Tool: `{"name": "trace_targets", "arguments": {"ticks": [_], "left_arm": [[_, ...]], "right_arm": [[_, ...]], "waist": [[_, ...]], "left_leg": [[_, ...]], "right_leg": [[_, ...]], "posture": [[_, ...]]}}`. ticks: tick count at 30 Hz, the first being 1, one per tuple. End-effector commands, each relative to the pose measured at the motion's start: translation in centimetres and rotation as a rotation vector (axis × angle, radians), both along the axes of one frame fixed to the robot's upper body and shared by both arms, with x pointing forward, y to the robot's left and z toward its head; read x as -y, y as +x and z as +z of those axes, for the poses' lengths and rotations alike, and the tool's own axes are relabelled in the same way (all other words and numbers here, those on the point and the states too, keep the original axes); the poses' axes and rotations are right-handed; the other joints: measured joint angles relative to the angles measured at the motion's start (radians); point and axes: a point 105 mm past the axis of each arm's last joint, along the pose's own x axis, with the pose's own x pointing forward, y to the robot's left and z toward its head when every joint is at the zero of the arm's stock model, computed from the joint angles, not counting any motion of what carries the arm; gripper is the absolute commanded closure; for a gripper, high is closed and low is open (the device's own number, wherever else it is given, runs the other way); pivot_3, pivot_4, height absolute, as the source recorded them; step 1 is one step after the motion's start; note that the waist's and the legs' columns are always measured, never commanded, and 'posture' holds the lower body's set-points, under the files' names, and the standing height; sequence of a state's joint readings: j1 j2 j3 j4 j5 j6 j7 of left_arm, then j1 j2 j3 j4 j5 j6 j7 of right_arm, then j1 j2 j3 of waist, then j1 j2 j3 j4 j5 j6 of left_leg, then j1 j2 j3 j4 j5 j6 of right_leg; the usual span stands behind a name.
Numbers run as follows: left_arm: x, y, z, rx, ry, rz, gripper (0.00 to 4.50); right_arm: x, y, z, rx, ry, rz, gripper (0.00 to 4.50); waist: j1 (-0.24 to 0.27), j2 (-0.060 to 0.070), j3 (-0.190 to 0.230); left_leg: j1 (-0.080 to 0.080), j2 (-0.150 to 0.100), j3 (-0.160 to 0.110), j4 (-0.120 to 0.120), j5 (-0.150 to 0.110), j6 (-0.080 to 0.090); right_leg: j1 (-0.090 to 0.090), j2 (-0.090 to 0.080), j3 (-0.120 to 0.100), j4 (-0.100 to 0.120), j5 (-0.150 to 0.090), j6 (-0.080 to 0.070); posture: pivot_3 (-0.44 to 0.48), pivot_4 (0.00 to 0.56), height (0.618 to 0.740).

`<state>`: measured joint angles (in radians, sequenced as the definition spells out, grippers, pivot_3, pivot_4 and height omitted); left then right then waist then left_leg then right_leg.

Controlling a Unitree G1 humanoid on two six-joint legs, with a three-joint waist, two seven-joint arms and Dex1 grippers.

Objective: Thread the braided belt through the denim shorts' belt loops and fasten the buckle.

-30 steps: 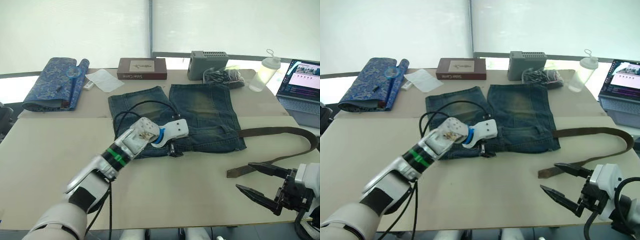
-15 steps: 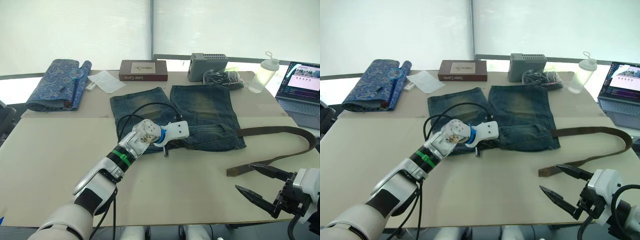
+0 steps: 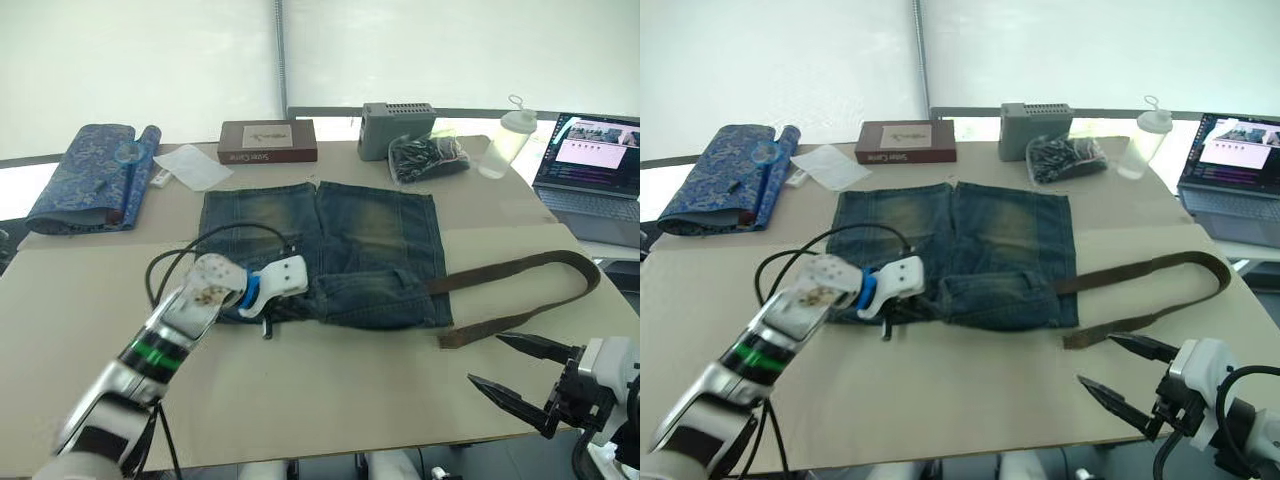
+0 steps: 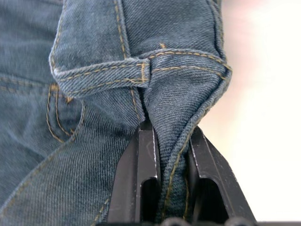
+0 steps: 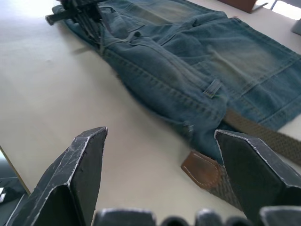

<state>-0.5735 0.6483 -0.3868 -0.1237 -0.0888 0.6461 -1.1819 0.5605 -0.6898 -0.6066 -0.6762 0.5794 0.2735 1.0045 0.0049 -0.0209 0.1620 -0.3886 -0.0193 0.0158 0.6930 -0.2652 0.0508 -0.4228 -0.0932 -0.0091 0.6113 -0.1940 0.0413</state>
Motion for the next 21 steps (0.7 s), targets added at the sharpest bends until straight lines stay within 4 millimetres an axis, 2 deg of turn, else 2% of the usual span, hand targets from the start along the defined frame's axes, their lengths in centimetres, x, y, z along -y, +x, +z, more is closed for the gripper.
{"name": "trace_targets", "arguments": {"ticks": [1,7,12,15,17,18,21], "left_arm": [[0.2,-2.5,-0.9,-0.138,-0.025,0.048,4.39],[0.9,-3.4,-1.6,-0.169,-0.049,0.158,4.39],[0.4,-2.8,-2.0,-0.103,-0.016,0.194,4.39],[0.7,-2.0,-1.0,-0.091,-0.100,0.241,4.39],[1.2,-2.2,0.5,-0.103,-0.191,0.226,3.37],[1.3,-2.4,1.1,-0.107,-0.230,0.214,3.09],[0.8,-3.8,2.9,-0.127,-0.327,0.161,1.55]], "right_arm": [[-0.1,-0.2,0.4,0.015,-0.025,0.029,0.44],[0.0,0.1,0.3,-0.004,-0.038,0.057,0.44],[0.4,0.7,0.3,-0.017,-0.062,0.059,0.44],[0.9,1.4,-0.1,-0.046,-0.113,0.018,0.44],[1.2,1.9,-0.3,-0.049,-0.173,-0.003,0.44],[1.3,2.0,-0.4,-0.079,-0.197,-0.001,0.44],[1.6,3.0,-0.1,-0.102,-0.315,-0.004,0.44]], "waist": [[0.008,0.000,0.000],[0.014,0.000,0.000],[0.016,0.000,0.000],[0.020,0.000,0.000],[0.022,0.000,0.000],[0.023,0.000,0.000],[0.017,-0.001,0.000]], "left_leg": [[0.000,0.000,0.000,0.000,0.000,0.000],[0.000,-0.001,0.000,0.002,0.000,0.001],[0.001,-0.001,0.000,0.002,0.000,0.000],[0.001,-0.001,0.000,0.002,0.000,0.001],[0.000,-0.001,0.000,0.002,0.000,0.001],[0.000,-0.001,0.000,0.003,0.000,0.001],[-0.002,-0.002,0.000,0.003,0.000,0.001]], "right_leg": [[0.000,0.000,0.000,0.000,-0.001,0.001],[0.001,-0.001,0.000,-0.001,-0.001,0.002],[0.002,0.000,0.000,0.000,-0.001,0.002],[0.002,0.000,0.000,0.000,-0.002,0.000],[0.002,-0.001,0.000,0.000,-0.002,0.000],[0.001,-0.001,0.000,0.000,-0.002,0.000],[-0.001,-0.001,0.000,0.000,-0.001,-0.001]], "posture": [[0.000,0.150,0.740],[0.000,0.150,0.740],[0.000,0.150,0.740],[0.000,0.150,0.740],[0.000,0.150,0.740],[0.000,0.150,0.740],[0.000,0.150,0.740]]}}
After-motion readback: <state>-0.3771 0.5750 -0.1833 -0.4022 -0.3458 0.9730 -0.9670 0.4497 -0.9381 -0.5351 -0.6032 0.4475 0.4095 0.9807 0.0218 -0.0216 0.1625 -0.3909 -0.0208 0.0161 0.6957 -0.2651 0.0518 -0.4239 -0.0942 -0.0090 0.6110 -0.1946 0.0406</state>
